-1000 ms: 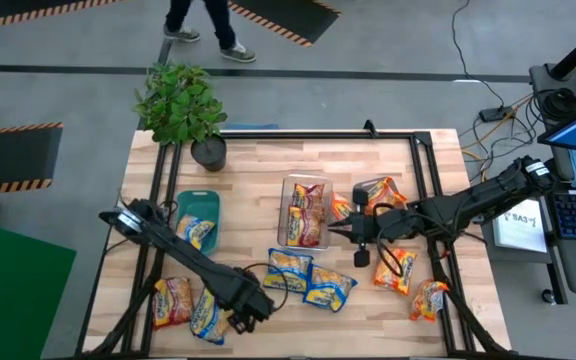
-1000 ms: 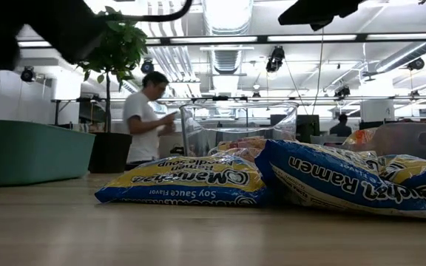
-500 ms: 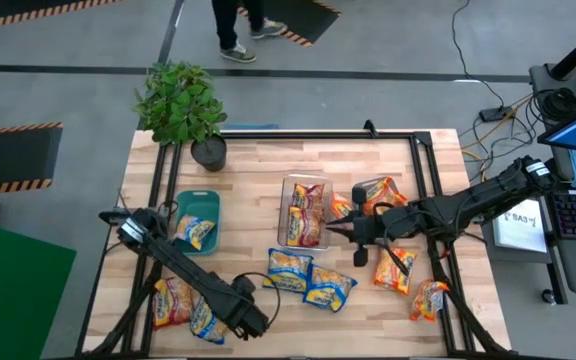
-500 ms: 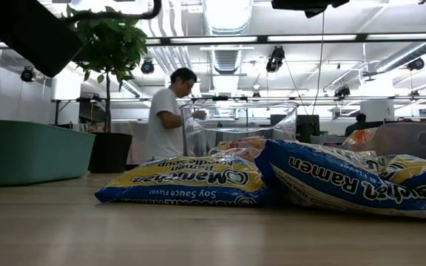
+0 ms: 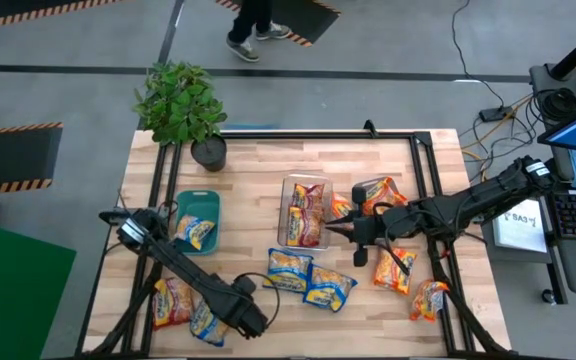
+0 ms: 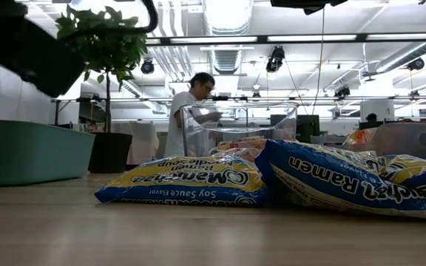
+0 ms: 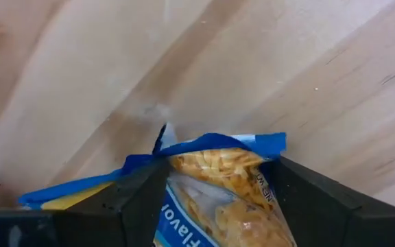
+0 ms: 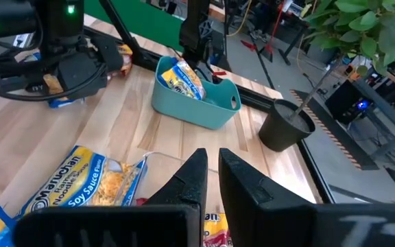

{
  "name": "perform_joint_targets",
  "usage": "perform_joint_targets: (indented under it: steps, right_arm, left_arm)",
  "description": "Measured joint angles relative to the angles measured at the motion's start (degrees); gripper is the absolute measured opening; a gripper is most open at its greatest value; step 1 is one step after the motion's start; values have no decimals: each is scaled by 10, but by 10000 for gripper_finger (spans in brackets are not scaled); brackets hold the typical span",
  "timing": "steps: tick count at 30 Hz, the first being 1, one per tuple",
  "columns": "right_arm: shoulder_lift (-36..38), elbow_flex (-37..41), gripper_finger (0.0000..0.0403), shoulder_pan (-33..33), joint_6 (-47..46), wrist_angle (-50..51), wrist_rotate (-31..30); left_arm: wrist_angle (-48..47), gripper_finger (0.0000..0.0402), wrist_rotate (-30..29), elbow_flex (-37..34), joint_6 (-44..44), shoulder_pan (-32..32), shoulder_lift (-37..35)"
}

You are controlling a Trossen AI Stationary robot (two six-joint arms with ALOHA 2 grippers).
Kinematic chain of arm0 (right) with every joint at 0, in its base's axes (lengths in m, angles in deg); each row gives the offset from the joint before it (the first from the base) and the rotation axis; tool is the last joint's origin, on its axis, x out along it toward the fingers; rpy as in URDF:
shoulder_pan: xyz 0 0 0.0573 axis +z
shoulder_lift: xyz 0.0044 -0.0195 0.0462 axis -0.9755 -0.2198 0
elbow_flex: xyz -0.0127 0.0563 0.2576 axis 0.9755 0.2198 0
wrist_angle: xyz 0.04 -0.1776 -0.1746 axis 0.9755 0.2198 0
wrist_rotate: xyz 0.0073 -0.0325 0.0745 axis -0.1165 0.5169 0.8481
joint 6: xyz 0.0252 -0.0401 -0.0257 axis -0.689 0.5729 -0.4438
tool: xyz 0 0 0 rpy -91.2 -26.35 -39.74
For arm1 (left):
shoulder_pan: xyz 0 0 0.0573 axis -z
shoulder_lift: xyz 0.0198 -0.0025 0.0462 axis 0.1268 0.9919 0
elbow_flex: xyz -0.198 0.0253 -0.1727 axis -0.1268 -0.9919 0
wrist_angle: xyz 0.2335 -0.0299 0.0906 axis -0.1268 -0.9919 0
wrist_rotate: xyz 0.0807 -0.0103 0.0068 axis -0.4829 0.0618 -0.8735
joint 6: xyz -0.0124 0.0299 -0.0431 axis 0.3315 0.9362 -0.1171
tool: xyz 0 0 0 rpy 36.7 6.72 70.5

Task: Sort Maruchan noodles
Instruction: Put the blue noodle pack into the green bin

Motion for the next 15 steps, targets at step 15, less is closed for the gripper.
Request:
perform_joint_targets:
  steps: [15]
  right_arm:
    - [0,0,27,0,0,0,0]
  left_arm:
    - [25,109,2,-22,11,12,-2]
